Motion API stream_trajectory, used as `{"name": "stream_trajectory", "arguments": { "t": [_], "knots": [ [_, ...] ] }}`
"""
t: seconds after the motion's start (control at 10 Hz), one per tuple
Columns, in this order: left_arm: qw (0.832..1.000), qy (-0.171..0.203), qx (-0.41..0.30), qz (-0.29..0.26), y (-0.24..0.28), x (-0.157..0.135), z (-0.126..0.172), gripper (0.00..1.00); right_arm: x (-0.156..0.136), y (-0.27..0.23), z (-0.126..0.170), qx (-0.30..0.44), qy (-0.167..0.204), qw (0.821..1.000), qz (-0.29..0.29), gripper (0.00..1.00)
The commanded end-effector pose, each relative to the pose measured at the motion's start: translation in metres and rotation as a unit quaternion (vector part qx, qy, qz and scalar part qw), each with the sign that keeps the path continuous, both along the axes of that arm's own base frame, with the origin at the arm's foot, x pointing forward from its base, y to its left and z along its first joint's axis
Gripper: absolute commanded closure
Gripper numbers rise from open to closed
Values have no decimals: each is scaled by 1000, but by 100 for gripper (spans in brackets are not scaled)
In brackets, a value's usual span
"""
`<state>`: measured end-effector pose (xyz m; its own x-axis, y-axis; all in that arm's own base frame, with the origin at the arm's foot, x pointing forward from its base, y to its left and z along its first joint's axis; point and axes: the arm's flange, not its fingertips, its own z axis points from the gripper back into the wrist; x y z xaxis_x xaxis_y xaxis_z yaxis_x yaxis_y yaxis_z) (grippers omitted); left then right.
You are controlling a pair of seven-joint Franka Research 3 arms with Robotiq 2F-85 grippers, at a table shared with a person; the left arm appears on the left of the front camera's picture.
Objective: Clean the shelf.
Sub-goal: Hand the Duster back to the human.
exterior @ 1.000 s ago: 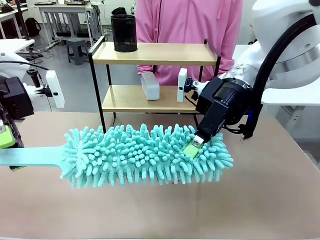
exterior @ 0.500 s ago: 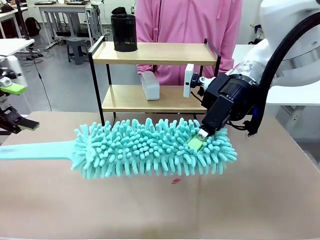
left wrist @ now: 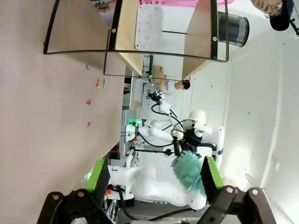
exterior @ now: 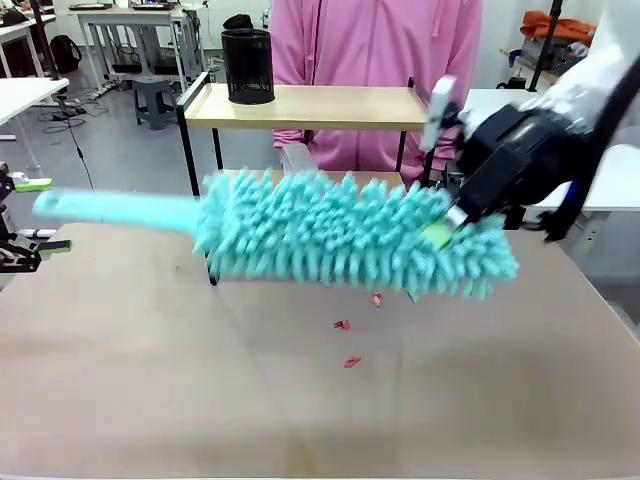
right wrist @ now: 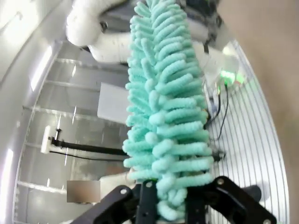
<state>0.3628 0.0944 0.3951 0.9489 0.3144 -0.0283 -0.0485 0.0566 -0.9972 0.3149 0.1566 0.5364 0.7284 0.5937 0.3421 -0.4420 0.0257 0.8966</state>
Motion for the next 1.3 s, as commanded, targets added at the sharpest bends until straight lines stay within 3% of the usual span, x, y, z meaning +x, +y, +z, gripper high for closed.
{"name": "stream_trajectory", "arguments": {
  "t": [0.0,0.2,0.3,0.5,0.6,0.8,1.0,1.1,1.2],
  "knots": [
    [999,-12,21,-38,-5,-5,16,0,-9,-77,29,103,-45,983,-147,100],
    [999,-12,21,-38,-5,-5,16,0,-14,-153,37,158,-60,938,-302,100],
    [999,-12,21,-38,-5,-5,16,0,-22,-183,30,180,-61,921,-340,100],
    [999,-12,21,-38,-5,-5,16,0,-44,-242,-2,203,-19,874,-441,100],
    [999,-12,21,-38,-5,-5,16,0,-52,-265,-21,182,19,852,-490,100],
    [999,-12,21,-38,-5,-5,16,0,-61,-288,-58,120,137,806,-564,100],
    [999,-12,21,-38,-5,-5,16,0,-55,-281,-82,80,242,811,-527,100],
    [999,-12,21,-38,-5,-5,16,0,-50,-277,-90,49,287,803,-520,100],
    [999,-12,21,-38,-5,-5,16,0,-45,-273,-94,22,308,789,-531,100]
  ]
}}
